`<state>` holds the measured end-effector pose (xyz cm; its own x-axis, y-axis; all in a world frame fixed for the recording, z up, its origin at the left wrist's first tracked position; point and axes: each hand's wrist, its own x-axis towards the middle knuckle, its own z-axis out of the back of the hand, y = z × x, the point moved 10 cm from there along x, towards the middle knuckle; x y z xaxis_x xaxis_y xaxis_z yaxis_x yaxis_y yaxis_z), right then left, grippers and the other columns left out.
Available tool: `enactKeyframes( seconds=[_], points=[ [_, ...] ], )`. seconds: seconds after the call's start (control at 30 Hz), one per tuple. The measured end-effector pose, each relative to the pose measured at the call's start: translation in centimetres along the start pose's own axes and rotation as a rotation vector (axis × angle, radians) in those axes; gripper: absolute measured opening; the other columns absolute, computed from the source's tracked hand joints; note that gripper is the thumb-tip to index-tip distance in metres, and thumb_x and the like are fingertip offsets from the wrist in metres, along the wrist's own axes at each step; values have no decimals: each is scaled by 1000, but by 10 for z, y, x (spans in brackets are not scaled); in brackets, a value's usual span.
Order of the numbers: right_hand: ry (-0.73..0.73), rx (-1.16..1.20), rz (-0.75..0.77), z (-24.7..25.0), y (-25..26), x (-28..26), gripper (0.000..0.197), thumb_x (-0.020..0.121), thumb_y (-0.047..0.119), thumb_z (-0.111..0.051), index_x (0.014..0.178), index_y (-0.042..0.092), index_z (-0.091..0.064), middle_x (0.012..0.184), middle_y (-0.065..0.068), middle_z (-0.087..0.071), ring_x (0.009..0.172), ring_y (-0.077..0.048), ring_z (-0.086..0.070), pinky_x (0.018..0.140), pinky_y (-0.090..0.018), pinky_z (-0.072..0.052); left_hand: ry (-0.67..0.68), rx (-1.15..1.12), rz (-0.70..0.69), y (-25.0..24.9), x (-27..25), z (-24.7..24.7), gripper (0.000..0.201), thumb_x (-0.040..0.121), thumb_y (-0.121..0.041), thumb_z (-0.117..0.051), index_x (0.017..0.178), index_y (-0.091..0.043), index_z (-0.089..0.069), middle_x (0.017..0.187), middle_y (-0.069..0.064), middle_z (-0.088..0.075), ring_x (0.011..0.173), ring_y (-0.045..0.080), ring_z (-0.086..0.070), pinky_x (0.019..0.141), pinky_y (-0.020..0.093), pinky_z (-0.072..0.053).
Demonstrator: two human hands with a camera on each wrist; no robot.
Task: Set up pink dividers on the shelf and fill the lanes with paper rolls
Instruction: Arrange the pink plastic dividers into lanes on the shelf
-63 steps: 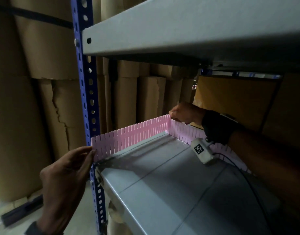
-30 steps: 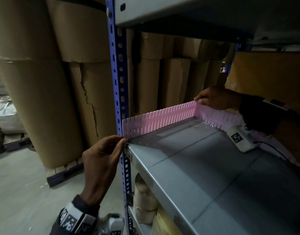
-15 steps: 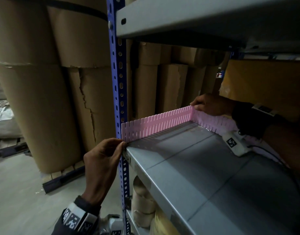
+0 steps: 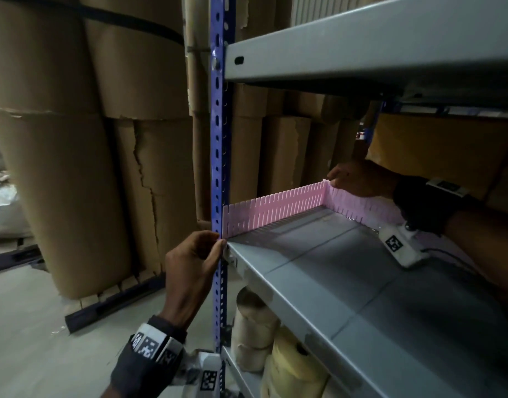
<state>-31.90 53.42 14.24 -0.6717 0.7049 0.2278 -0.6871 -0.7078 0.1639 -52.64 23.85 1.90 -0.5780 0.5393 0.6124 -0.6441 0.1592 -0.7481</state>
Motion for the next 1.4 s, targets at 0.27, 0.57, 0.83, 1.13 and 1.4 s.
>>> enactKeyframes(
  seconds=[0.27, 0.57, 0.83, 1.13, 1.4],
  points=[
    [-34, -66, -51, 24, 54, -95, 25, 96, 27, -59, 112, 12, -71, 119, -7, -69, 106, -23, -64, 95, -36, -49, 176, -107, -94, -10, -26, 34, 14, 97, -15, -70, 109, -22, -71, 90, -21, -67, 87, -7, -69, 72, 8, -55],
    [-21, -150, -302, 30, 133, -264, 24, 89, 40, -63, 102, 23, -74, 96, 8, -73, 86, -11, -68, 81, -33, -55, 380, -395, -94, -27, -107, 70, 14, 96, -15, -70, 99, -29, -72, 88, -17, -75, 78, 0, -73, 68, 14, -56],
    [-229, -175, -554, 61, 160, -465, 15, 90, 37, -65, 99, 28, -74, 90, 22, -69, 80, 15, -61, 68, -5, -47, 706, -666, -170, -102, -212, 39, 15, 95, -23, -75, 92, -38, -72, 82, -21, -75, 74, -2, -73, 64, 9, -52],
    [-645, -281, -877, 108, 126, -712, 7, 85, 26, -70, 86, 31, -74, 83, 16, -70, 81, -2, -62, 67, -12, -43, 837, -841, -396, -241, -298, 18, 15, 85, -49, -62, 89, -40, -73, 78, -22, -71, 69, -1, -67, 51, 8, -44],
    [-571, -364, -858, 110, 56, -809, 52, 81, 72, -53, 102, 29, -73, 96, 18, -64, 92, -7, -56, 81, -29, -49, 972, -705, -668, -378, -393, -39, 31, 91, -50, -60, 101, -26, -77, 99, -17, -74, 95, 3, -66, 83, 21, -49]
  ],
)
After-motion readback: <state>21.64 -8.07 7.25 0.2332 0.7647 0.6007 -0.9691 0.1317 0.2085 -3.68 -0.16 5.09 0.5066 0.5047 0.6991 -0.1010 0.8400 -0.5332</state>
